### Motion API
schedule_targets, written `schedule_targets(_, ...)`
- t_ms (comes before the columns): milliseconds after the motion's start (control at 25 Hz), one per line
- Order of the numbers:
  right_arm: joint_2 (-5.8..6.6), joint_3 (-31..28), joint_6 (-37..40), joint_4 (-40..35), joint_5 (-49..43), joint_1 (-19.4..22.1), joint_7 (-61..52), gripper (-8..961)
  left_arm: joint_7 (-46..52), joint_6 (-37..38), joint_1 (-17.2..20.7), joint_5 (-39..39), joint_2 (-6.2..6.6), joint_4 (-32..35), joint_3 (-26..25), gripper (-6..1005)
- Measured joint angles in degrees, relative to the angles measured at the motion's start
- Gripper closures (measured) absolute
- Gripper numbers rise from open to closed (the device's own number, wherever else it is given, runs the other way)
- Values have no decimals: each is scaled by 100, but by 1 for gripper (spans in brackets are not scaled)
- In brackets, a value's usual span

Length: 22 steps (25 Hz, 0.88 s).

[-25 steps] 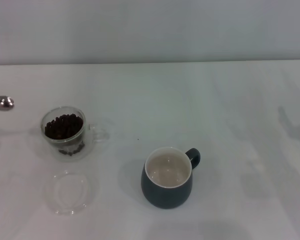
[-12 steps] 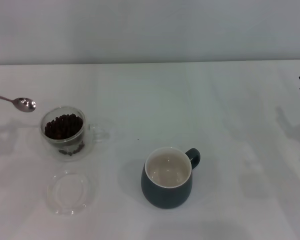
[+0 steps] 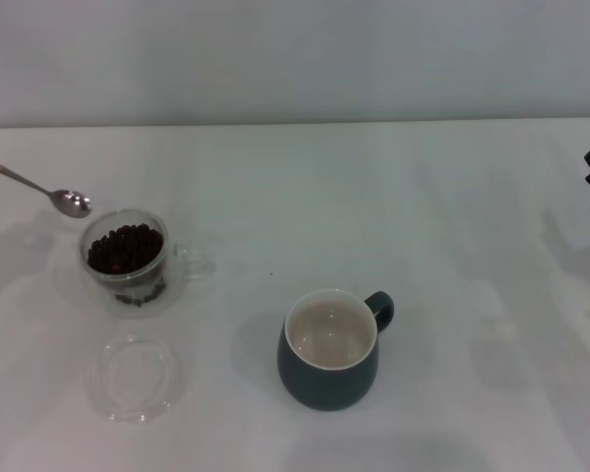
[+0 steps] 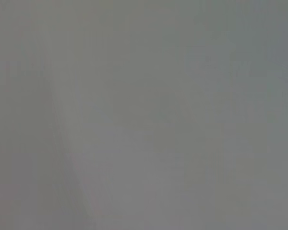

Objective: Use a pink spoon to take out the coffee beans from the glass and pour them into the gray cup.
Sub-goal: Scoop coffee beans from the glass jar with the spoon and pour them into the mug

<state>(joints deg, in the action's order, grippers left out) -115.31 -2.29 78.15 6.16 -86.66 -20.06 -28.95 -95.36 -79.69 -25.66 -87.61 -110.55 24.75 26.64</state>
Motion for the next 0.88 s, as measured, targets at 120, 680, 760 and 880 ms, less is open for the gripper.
schedule_targets(120,0,-7,-36,-14,0,0,1,108,17,27,-67,32,-28,-21,0,860)
schedule_targets(680,9,-149,-299,-164,0,-98,3,108,477,245,-285,578,-37,-112,-1,861)
schedule_targets(760,9,-149,-314,-171,0,-125,3,108,480,325,-282,643,-57,-112,-1,860)
schedule_targets(880,9,-149,-318,-194,0,-138,4,108,424,450,-281,667,-84,-111,-1,860)
